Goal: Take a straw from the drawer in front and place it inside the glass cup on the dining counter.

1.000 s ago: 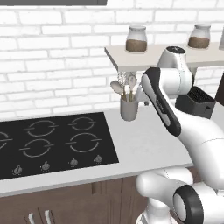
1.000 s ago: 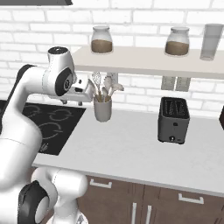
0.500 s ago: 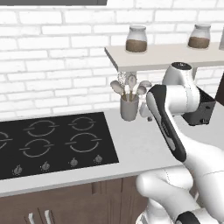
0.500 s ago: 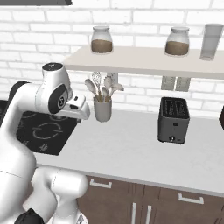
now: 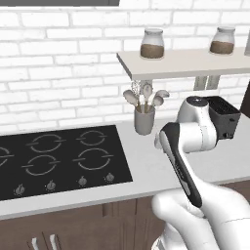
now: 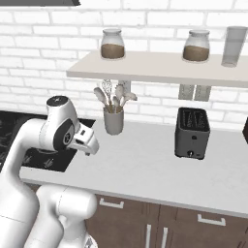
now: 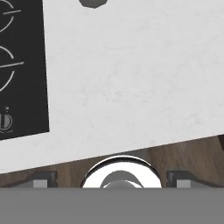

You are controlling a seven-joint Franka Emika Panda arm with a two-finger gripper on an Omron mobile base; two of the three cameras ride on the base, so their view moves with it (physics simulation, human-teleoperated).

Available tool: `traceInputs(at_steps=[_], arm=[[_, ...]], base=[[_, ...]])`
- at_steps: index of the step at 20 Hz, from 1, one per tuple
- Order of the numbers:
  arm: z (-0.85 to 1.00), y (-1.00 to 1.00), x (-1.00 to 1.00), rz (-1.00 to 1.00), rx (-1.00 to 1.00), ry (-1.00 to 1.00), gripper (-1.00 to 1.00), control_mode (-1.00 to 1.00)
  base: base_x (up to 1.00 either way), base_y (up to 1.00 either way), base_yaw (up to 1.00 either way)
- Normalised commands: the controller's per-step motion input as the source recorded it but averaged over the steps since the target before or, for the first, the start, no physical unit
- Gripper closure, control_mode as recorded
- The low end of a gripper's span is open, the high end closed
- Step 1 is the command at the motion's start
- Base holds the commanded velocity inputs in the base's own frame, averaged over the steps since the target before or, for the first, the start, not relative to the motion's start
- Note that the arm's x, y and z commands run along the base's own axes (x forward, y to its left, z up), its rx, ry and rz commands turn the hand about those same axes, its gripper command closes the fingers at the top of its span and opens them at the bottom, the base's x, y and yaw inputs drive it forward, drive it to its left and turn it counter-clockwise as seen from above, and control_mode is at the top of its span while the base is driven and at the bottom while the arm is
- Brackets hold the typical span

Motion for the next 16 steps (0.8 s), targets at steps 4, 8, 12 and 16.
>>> traceInputs(at_steps=[4,8,12,16], arm=[[-0.35,0.0,0.0,-0.11,0.0,0.0,-1.0,-1.0],[-0.08,0.0,-0.03,-0.05,0.0,0.0,-1.0,1.0],[0.0,0.0,0.0,0.0,0.0,0.0,-1.0,1.0],[0.0,0.0,0.0,0.0,0.0,0.0,-1.0,1.0]], base=[[0.0,0.0,0.0],[-0.09,0.0,-0.05],[-0.26,0.14,-0.15],[-0.4,0.24,-0.19]])
